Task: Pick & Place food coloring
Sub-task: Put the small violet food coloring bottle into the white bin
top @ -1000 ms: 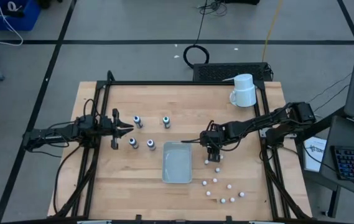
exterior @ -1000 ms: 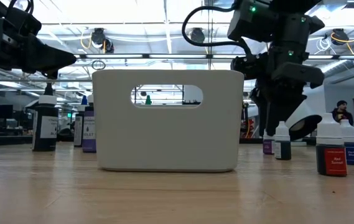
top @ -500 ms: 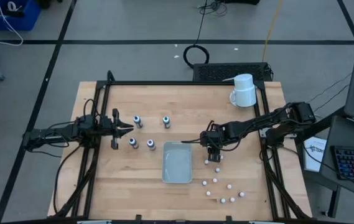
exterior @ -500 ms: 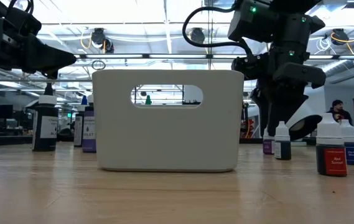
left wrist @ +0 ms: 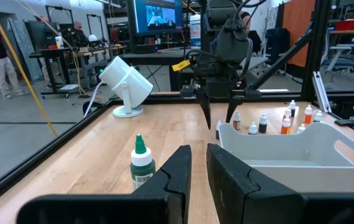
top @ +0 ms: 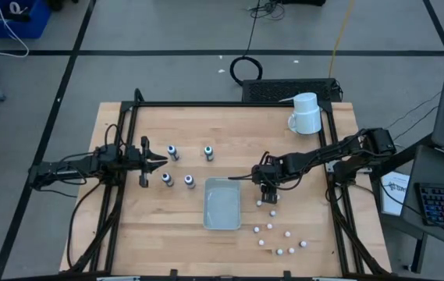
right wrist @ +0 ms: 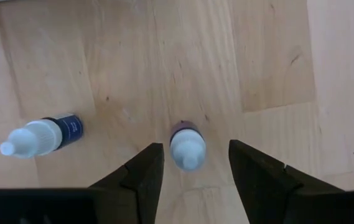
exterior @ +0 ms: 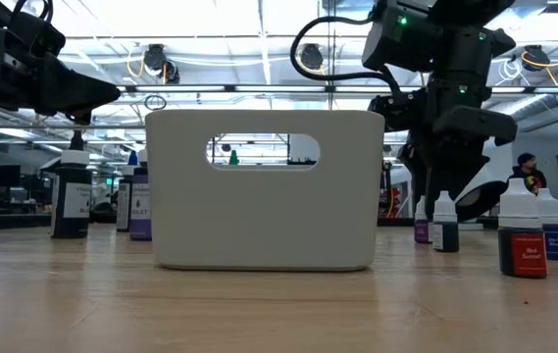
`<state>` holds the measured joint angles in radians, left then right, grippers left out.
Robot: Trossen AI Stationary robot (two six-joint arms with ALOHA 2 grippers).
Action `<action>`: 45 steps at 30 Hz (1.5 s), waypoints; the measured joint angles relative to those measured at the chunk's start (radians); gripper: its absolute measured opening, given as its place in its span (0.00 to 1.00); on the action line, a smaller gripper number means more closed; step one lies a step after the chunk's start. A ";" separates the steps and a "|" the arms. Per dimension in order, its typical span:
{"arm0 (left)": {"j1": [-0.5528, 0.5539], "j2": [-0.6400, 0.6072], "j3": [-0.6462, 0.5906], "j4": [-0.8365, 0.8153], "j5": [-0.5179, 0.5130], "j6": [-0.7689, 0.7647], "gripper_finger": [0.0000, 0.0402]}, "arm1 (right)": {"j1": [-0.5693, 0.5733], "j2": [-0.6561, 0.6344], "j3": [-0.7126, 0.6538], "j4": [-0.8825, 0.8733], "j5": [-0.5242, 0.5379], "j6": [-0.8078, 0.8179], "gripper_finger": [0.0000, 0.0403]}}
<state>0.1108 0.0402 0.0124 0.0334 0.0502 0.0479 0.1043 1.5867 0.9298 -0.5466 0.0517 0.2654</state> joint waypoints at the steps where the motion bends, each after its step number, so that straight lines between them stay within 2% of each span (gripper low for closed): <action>1: 0.000 0.000 0.000 0.000 0.000 0.000 0.14 | 0.000 0.000 0.000 0.001 0.000 0.001 0.42; 21: 0.000 0.000 0.000 0.000 0.000 0.000 0.14 | 0.000 0.000 0.000 0.005 -0.001 0.003 0.42; 38: 0.000 0.000 0.000 0.000 0.000 0.000 0.14 | 0.000 0.000 0.000 0.045 -0.005 0.004 0.23; 45: 0.000 0.000 0.000 0.000 0.000 0.000 0.14 | 0.000 0.000 0.000 0.020 -0.005 0.011 0.20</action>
<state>0.1110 0.0402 0.0124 0.0336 0.0502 0.0477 0.1043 1.5867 0.9295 -0.5265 0.0468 0.2764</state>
